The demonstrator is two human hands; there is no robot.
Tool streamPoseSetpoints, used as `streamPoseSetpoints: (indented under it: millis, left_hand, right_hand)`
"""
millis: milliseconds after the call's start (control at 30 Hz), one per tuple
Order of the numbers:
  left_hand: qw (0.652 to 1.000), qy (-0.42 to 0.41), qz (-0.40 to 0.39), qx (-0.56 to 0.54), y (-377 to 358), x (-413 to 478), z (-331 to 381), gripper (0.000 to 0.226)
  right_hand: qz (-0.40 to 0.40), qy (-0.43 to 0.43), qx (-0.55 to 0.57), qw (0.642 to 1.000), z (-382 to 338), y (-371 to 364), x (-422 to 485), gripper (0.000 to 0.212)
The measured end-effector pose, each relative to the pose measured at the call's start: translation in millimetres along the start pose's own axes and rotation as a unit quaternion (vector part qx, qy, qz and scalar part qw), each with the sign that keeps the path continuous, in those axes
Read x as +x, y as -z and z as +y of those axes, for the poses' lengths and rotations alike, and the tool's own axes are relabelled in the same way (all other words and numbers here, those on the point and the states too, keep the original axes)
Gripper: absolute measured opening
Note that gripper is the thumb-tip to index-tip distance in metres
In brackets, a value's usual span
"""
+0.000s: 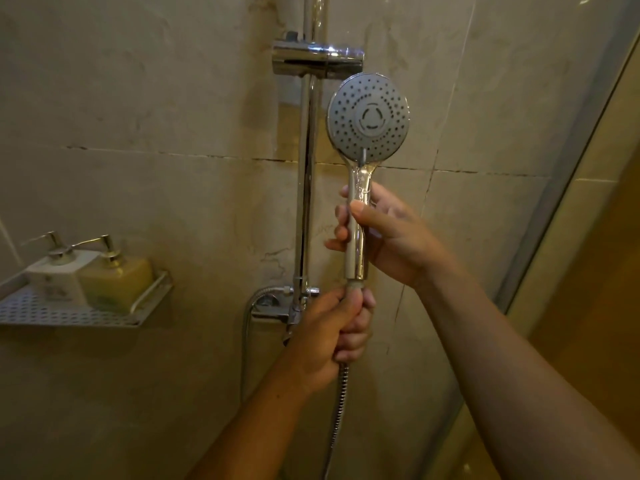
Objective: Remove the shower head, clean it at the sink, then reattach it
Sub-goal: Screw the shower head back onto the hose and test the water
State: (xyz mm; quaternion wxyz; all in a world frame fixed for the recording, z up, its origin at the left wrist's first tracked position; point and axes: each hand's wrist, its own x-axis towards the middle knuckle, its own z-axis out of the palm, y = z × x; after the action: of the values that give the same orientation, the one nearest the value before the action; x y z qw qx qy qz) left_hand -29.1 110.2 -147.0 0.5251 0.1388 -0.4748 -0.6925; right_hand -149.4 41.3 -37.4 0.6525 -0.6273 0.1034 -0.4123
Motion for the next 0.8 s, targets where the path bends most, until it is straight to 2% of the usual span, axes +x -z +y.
streamPoseSetpoints:
  millis: [133, 233, 300, 333, 367, 433, 467, 500, 567, 700, 800]
  left_hand:
    - [0.987, 0.018, -0.094, -0.125, -0.5, -5.4, -8.4, 0.025]
    - [0.987, 0.020, -0.087, -0.136, -0.2, -9.3, -10.2, 0.024]
    - [0.999, 0.014, -0.006, -0.046, -1.7, -11.0, -8.0, 0.023]
    - [0.999, 0.011, 0.048, 0.023, -2.7, -10.9, -7.6, 0.023]
    - [0.990, 0.009, 0.099, 0.102, -3.3, -10.0, -8.5, 0.023]
    - [0.953, 0.022, 0.175, 0.246, -5.0, -7.8, -13.3, 0.021]
    - [0.938, 0.030, 0.191, 0.288, -6.9, -7.1, -16.2, 0.020]
    - [0.929, 0.034, 0.199, 0.309, -8.8, -6.7, -18.7, 0.021]
    - [0.927, 0.031, 0.199, 0.316, -10.9, -7.1, -19.3, 0.020]
    - [0.937, 0.012, 0.169, 0.305, -9.5, -12.2, -10.8, 0.021]
    - [0.942, 0.006, 0.156, 0.296, -10.7, -15.5, -10.8, 0.023]
  right_hand:
    - [-0.011, 0.016, 0.072, 0.997, 16.4, -7.7, -3.1, 0.027]
    - [-0.011, 0.017, 0.108, 0.994, 19.0, -11.6, -5.4, 0.024]
    - [0.030, 0.018, 0.085, 0.996, 21.8, -11.8, -8.0, 0.024]
    - [0.076, 0.021, 0.035, 0.996, 24.9, -12.6, -9.2, 0.023]
    - [0.138, 0.026, -0.042, 0.989, 30.1, -13.0, -9.8, 0.020]
    - [0.265, 0.041, -0.195, 0.944, 41.2, -16.0, -13.0, 0.009]
    - [0.299, 0.046, -0.222, 0.927, 45.5, -17.0, -14.7, 0.008]
    - [0.313, 0.048, -0.209, 0.925, 48.1, -17.2, -16.3, 0.008]
    - [0.303, 0.037, -0.121, 0.944, 44.8, -17.3, -18.9, 0.011]
    - [0.263, -0.017, 0.046, 0.964, 27.9, -12.0, -22.3, 0.035]
    - [0.181, -0.027, 0.007, 0.983, 20.9, -4.1, -29.4, 0.037]
